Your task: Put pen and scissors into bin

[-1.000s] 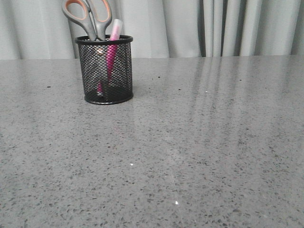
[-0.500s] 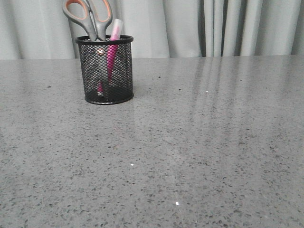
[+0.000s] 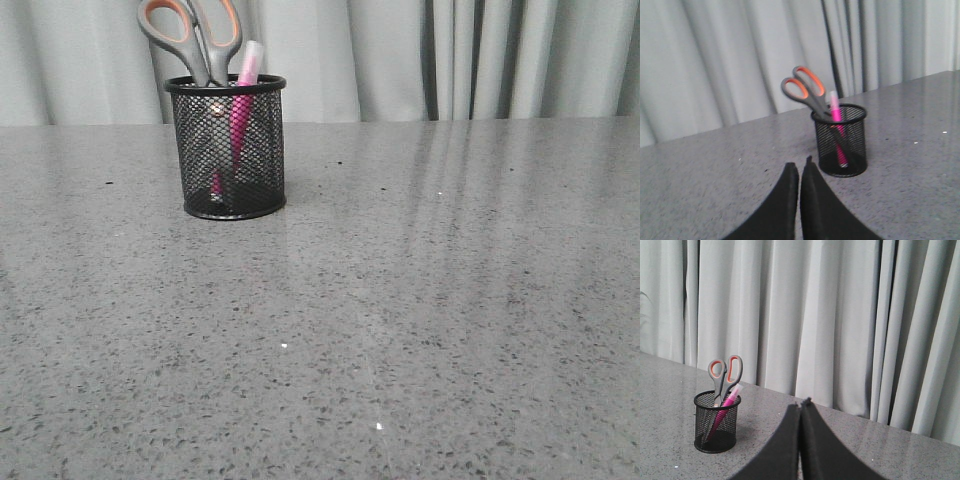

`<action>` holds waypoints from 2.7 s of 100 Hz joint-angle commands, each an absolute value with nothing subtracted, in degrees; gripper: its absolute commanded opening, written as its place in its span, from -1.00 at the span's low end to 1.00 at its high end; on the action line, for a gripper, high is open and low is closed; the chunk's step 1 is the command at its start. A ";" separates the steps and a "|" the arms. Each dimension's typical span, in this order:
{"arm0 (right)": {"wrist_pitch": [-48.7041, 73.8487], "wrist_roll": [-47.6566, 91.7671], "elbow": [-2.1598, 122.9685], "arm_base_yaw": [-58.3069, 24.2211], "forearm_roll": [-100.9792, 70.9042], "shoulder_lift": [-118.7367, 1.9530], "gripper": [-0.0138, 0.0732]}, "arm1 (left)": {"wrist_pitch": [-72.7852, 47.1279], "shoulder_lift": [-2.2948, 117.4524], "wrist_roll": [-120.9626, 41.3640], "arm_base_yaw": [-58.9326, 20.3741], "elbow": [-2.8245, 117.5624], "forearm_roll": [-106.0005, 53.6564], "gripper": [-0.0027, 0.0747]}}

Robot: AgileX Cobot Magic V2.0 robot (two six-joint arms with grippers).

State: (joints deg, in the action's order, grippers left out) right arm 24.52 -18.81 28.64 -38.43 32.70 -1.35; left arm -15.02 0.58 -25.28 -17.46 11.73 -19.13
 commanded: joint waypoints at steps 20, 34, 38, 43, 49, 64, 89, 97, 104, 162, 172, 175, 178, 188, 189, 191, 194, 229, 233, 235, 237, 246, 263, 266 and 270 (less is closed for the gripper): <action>20.35 -18.36 29.85 -38.64 34.29 -2.16 -0.82 | -6.99 -2.02 -9.77 -11.76 3.74 -8.81 -0.98; 20.48 -18.36 29.85 -38.64 34.29 -2.16 -0.82 | -10.84 -2.02 -9.77 -10.22 1.07 -6.73 -0.98; 20.48 -18.36 29.85 -38.64 34.29 -2.16 -0.82 | -11.89 -2.02 -9.77 -9.97 0.26 -6.83 -0.98; 20.48 -18.36 29.85 -38.64 34.29 -2.16 -0.82 | -13.16 -2.02 -9.77 -9.43 -0.90 -6.83 -0.98; 20.48 -18.36 29.85 -38.64 34.29 -2.16 -0.82 | -14.21 -2.02 -9.77 -8.64 -2.21 -6.83 -0.98; 20.48 -18.36 29.85 -38.64 34.29 -2.16 -0.82 | -16.00 -2.02 -9.77 -6.45 -2.61 -6.83 -0.98; 20.48 -18.36 29.85 -38.64 34.29 -2.16 -0.82 | -15.90 -2.02 -9.77 -5.04 -2.61 -6.91 -0.98; 20.48 -18.36 29.85 -38.64 34.29 -2.16 -0.82 | -15.90 -2.02 -9.77 -5.04 -2.61 -6.91 -0.98; 20.48 -18.36 29.85 -38.64 34.29 -2.16 -0.82 | -15.90 -2.02 -9.77 -5.04 -2.61 -6.91 -0.98; 24.74 -18.36 27.57 -38.46 34.77 -2.16 -0.82 | -15.90 -2.02 -9.77 -5.04 -2.61 -6.91 -0.98; 25.49 -18.36 24.96 -37.08 35.36 -2.16 -0.82 | -15.90 -2.02 -9.77 -5.04 -2.61 -6.91 -0.98; 24.77 -18.36 23.97 -36.49 35.36 -2.16 -0.82 | -15.90 -2.02 -9.77 -5.04 -2.61 -6.91 -0.98; 23.72 -18.36 22.60 -35.75 35.21 -2.16 -0.82 | -15.90 -2.02 -9.77 -5.04 -2.61 -6.91 -0.98; 19.82 -18.03 18.34 -31.46 30.40 -2.16 -0.82 | -15.90 -2.02 -9.77 -5.04 -2.61 -6.91 -0.98; 19.57 -17.87 18.00 -31.10 28.80 -2.16 -0.82 | -15.90 -2.02 -9.77 -5.04 -2.61 -6.91 -0.98; 18.81 -17.09 16.96 -29.96 25.96 -2.16 -0.82 | -15.90 -2.02 -9.77 -5.04 -2.61 -6.91 -0.98; 17.43 -15.19 15.48 -28.39 21.83 -2.16 -0.82 | -15.90 -2.02 -9.77 -5.04 -2.61 -6.91 -0.98; -1.80 0.40 -1.58 -11.58 6.57 -2.06 -0.82 | -15.90 -2.02 -9.77 -5.04 -2.61 -6.91 -0.98; 0.67 0.40 -1.38 -10.61 6.34 -2.08 -0.82 | -15.90 -2.02 -9.77 -5.04 -2.61 -6.91 -0.98; 1.57 0.40 -1.38 -10.18 5.79 -2.08 -0.82 | -15.90 -2.02 -9.77 -5.04 -2.61 -6.91 -0.98; 2.72 0.40 -1.38 -9.91 5.38 -2.08 -0.82 | -15.90 -2.02 -9.77 -5.04 -2.61 -6.91 -0.98; 7.00 0.40 -1.38 -9.62 3.99 -2.08 -0.82 | -15.90 -2.02 -9.77 -5.04 -2.61 -6.91 -0.98; 14.94 0.40 -1.38 -9.62 3.61 -2.08 -0.82 | -15.90 -2.02 -9.77 -5.04 -2.61 -6.91 -0.98; 14.98 0.40 -1.49 -9.62 3.61 -2.08 -0.82 | -15.90 -2.02 -9.77 -5.04 -2.61 -6.91 -0.98; 14.98 0.40 -1.49 -9.62 3.61 -2.08 -0.82 | -15.90 -2.02 -9.77 -5.04 -2.61 -6.91 -0.98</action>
